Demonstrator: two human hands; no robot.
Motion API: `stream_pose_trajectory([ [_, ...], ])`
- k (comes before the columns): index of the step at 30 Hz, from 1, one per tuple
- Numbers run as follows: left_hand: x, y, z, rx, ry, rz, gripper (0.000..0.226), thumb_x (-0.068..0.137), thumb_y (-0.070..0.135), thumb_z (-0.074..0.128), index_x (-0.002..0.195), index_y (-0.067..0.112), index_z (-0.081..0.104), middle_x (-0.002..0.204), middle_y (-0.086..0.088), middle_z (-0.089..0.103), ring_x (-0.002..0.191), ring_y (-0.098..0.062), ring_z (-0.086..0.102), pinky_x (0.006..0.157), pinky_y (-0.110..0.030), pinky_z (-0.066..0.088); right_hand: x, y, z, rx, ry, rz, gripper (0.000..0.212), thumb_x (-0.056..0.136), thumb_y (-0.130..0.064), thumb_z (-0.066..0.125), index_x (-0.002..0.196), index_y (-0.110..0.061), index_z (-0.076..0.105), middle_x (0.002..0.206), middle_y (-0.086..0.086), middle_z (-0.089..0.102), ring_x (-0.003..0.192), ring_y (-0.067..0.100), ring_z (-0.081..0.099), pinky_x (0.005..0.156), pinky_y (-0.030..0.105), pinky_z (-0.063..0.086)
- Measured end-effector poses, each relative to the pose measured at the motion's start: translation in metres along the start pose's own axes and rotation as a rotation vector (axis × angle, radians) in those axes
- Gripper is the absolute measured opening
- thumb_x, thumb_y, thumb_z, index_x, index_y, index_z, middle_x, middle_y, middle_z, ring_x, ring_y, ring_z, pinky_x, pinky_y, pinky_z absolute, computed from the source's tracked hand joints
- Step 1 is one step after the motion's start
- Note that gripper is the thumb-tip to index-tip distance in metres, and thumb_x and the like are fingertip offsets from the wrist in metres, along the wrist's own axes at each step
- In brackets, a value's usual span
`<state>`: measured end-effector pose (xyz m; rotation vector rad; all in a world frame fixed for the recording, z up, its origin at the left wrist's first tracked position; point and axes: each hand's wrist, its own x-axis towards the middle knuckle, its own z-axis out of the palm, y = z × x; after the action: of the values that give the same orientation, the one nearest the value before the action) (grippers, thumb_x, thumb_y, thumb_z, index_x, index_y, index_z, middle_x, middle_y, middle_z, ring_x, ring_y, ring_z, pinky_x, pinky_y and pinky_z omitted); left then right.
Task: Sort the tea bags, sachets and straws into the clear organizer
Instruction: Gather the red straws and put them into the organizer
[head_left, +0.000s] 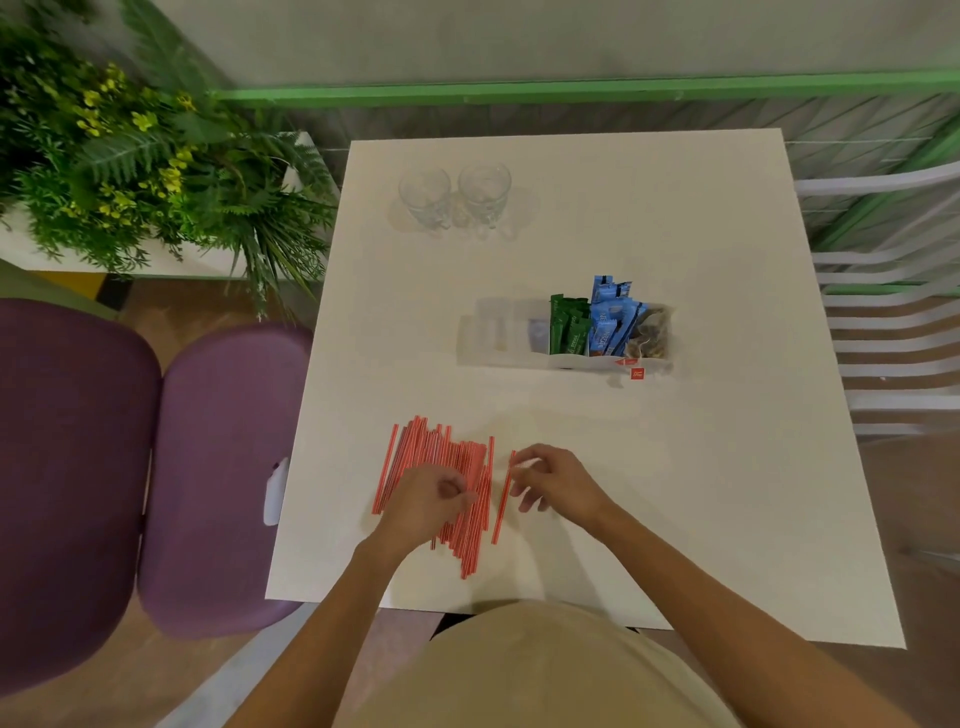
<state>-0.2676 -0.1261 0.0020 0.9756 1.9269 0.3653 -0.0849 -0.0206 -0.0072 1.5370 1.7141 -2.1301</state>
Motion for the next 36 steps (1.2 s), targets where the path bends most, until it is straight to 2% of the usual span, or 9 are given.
stream_pose_trajectory([
  [5, -0.003, 0.024, 0.002, 0.064, -0.152, 0.161, 0.011, 0.083, 0.028, 0.074, 0.091, 0.020, 0.075, 0.082, 0.007, 0.072, 0.076, -0.006, 0.067, 0.079, -0.027, 0.056, 0.008, -0.026, -0.018, -0.222, -0.168, -0.092, 0.031, 0.088, -0.033, 0.068, 0.115, -0.020, 0.059, 0.089, 0.005, 0.073, 0.065, 0.017, 0.070, 0.055, 0.024, 0.046],
  [7, 0.000, 0.029, 0.003, 0.075, -0.180, 0.207, 0.015, 0.082, 0.031, 0.074, 0.093, 0.020, 0.075, 0.082, 0.007, 0.072, 0.076, -0.006, 0.067, 0.078, -0.028, 0.057, 0.009, -0.032, -0.027, -0.234, -0.281, -0.108, 0.027, 0.087, -0.025, 0.071, 0.111, -0.013, 0.064, 0.084, 0.008, 0.074, 0.065, 0.020, 0.070, 0.053, 0.024, 0.048],
  [10, 0.004, 0.038, 0.002, 0.118, -0.227, 0.246, 0.014, 0.083, 0.034, 0.073, 0.090, 0.022, 0.074, 0.079, 0.010, 0.070, 0.072, -0.004, 0.065, 0.073, -0.026, 0.055, 0.007, -0.033, -0.035, -0.198, -0.342, -0.122, 0.017, 0.086, -0.010, 0.071, 0.100, -0.001, 0.071, 0.077, 0.012, 0.073, 0.067, 0.023, 0.071, 0.057, 0.023, 0.052],
  [15, 0.007, 0.044, 0.005, 0.024, -0.197, 0.224, 0.010, 0.085, 0.030, 0.070, 0.089, 0.021, 0.072, 0.079, 0.005, 0.070, 0.072, -0.010, 0.066, 0.073, -0.030, 0.057, 0.000, -0.027, -0.041, -0.025, -0.257, -0.101, 0.008, 0.085, 0.001, 0.068, 0.091, 0.005, 0.073, 0.075, 0.015, 0.074, 0.069, 0.024, 0.073, 0.065, 0.026, 0.058],
  [20, 0.002, 0.041, 0.010, -0.415, -0.120, 0.079, 0.014, 0.091, 0.012, 0.065, 0.103, 0.016, 0.070, 0.084, -0.006, 0.074, 0.068, -0.020, 0.071, 0.057, -0.027, 0.056, -0.006, -0.012, -0.046, 0.317, -0.067, -0.046, 0.015, 0.086, 0.000, 0.067, 0.098, 0.008, 0.071, 0.086, 0.027, 0.072, 0.079, 0.032, 0.072, 0.071, 0.028, 0.060],
  [23, 0.000, 0.040, 0.016, -0.547, -0.069, 0.037, 0.016, 0.091, 0.006, 0.063, 0.104, 0.011, 0.071, 0.083, -0.013, 0.073, 0.065, -0.023, 0.069, 0.056, -0.032, 0.057, -0.010, -0.002, -0.041, 0.446, -0.036, -0.012, 0.017, 0.086, 0.002, 0.066, 0.100, 0.011, 0.068, 0.092, 0.030, 0.071, 0.081, 0.031, 0.073, 0.072, 0.027, 0.060],
  [30, -0.001, 0.039, 0.033, -0.480, -0.107, 0.020, 0.015, 0.092, 0.001, 0.057, 0.095, 0.010, 0.069, 0.067, -0.006, 0.066, 0.055, -0.013, 0.061, 0.051, -0.025, 0.049, -0.014, 0.011, -0.032, 0.445, -0.131, 0.028, 0.018, 0.089, -0.002, 0.064, 0.103, 0.008, 0.069, 0.093, 0.028, 0.072, 0.084, 0.028, 0.073, 0.076, 0.030, 0.060],
  [34, 0.002, 0.035, 0.032, -0.489, -0.082, 0.006, 0.013, 0.094, 0.009, 0.058, 0.096, 0.011, 0.070, 0.077, -0.006, 0.070, 0.064, -0.017, 0.067, 0.053, -0.025, 0.051, -0.014, 0.014, -0.034, 0.443, -0.111, 0.042, 0.017, 0.089, -0.001, 0.064, 0.102, 0.007, 0.070, 0.092, 0.026, 0.072, 0.081, 0.027, 0.073, 0.073, 0.028, 0.060],
  [36, 0.004, 0.028, 0.030, -0.432, -0.001, -0.045, 0.013, 0.096, 0.017, 0.057, 0.095, 0.016, 0.070, 0.080, -0.005, 0.071, 0.064, -0.012, 0.067, 0.057, -0.025, 0.053, -0.014, 0.017, -0.037, 0.445, -0.086, 0.056, 0.014, 0.088, 0.001, 0.064, 0.100, 0.006, 0.070, 0.090, 0.026, 0.073, 0.080, 0.027, 0.073, 0.073, 0.028, 0.060],
])
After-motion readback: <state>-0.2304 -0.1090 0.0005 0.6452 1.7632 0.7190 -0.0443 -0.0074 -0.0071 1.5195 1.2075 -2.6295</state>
